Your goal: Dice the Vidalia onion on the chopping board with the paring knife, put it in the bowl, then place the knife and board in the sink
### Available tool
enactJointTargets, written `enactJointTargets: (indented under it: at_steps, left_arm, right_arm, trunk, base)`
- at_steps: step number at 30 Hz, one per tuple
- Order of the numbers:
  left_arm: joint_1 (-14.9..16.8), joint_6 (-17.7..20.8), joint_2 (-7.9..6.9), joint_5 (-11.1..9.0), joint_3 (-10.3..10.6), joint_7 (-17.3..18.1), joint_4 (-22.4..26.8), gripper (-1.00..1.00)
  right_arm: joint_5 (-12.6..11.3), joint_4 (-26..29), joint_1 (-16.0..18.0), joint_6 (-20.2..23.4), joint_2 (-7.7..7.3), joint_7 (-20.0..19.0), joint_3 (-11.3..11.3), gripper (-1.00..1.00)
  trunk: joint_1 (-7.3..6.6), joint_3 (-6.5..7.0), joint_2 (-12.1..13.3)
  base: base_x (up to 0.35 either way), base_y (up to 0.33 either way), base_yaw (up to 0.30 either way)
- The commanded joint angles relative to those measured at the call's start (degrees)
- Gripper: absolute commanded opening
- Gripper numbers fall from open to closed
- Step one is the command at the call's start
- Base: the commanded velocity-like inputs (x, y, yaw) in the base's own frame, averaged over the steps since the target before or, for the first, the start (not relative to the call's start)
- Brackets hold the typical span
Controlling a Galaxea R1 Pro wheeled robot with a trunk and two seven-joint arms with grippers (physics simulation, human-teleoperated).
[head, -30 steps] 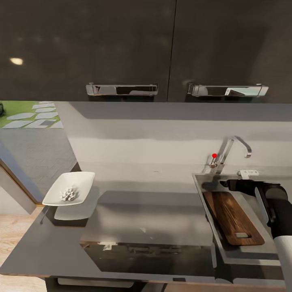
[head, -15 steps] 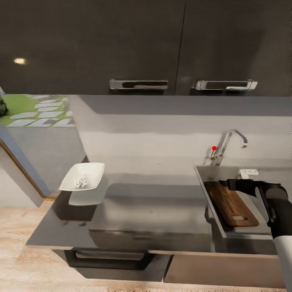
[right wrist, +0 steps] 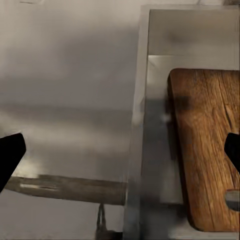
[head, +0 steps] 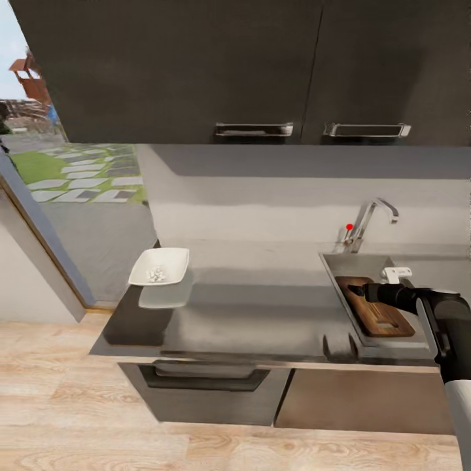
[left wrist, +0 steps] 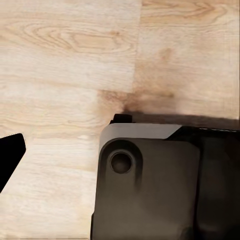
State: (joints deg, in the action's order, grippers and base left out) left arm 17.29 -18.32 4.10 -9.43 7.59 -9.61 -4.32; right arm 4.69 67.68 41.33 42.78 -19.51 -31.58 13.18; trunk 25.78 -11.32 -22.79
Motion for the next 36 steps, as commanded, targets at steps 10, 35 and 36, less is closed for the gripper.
enactJointTargets:
  at_steps: [10,35,36]
  left_arm:
    - [0.11,-0.4,0.04,-0.5,0.5,-0.06,-0.25,1.0]
    - [0.11,-0.4,0.03,-0.52,0.5,-0.06,-0.25,1.0]
    - [0.11,-0.4,0.03,-0.53,0.5,-0.06,-0.25,1.0]
  right_arm:
    - [0.58,0.09,0.06,0.2,0.08,-0.45,0.08,1.0]
    - [0.67,0.09,0.06,0.2,0.35,-0.41,0.0,1.0]
    - [0.67,0.09,0.06,0.2,0.35,-0.41,0.0,1.0]
  trunk:
    - [0.01,-0.12,-0.13]
    - [0.01,-0.12,-0.13]
    - [0.01,-0.12,-0.13]
  base:
    - [-0.28,0.181,0.0]
    - [-0.28,0.18,0.0]
    - [-0.28,0.18,0.0]
